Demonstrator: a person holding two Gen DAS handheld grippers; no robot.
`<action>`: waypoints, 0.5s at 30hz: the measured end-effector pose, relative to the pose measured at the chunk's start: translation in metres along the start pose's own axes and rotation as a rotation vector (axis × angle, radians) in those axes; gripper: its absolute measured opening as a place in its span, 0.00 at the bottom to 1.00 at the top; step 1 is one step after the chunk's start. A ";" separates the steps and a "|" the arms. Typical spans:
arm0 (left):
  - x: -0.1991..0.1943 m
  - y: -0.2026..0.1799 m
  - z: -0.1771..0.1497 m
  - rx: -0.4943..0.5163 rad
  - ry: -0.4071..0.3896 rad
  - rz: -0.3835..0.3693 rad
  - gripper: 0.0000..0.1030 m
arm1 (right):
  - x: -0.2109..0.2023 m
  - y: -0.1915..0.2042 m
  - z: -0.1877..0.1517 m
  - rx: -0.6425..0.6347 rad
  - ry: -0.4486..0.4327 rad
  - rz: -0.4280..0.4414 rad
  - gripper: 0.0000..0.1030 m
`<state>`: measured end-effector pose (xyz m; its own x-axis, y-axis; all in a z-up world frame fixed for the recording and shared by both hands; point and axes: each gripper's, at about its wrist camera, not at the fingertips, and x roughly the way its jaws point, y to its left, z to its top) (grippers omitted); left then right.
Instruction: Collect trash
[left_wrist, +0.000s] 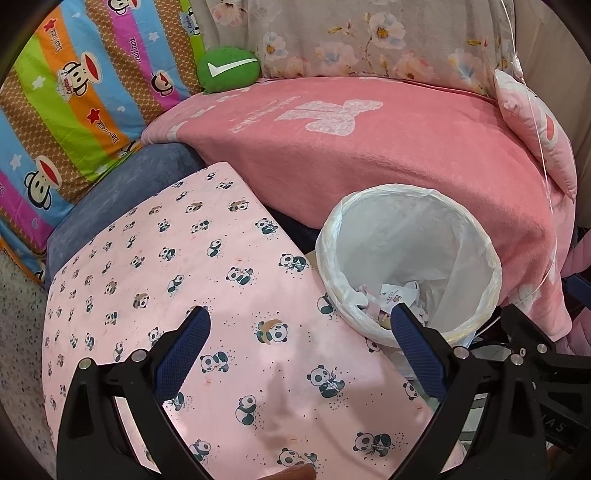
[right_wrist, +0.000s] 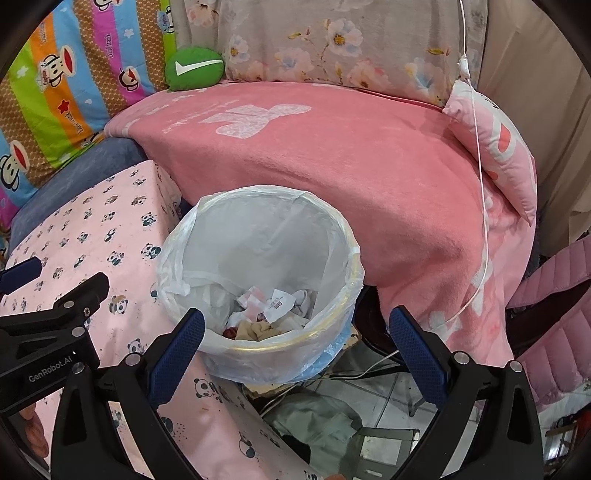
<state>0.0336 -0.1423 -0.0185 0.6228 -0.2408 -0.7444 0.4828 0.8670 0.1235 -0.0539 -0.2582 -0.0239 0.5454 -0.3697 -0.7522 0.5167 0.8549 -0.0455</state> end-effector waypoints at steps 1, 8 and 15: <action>0.000 0.000 0.000 -0.003 -0.001 0.002 0.91 | 0.000 -0.001 0.000 0.001 0.000 0.000 0.96; -0.002 0.000 0.000 -0.005 -0.005 -0.004 0.91 | 0.001 -0.005 0.000 0.003 0.004 -0.007 0.96; 0.000 -0.002 -0.001 -0.007 0.003 0.011 0.91 | 0.001 -0.007 0.000 0.007 0.014 -0.011 0.96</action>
<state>0.0324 -0.1434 -0.0193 0.6263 -0.2300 -0.7449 0.4715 0.8727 0.1270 -0.0572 -0.2650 -0.0247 0.5305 -0.3743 -0.7606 0.5273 0.8482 -0.0496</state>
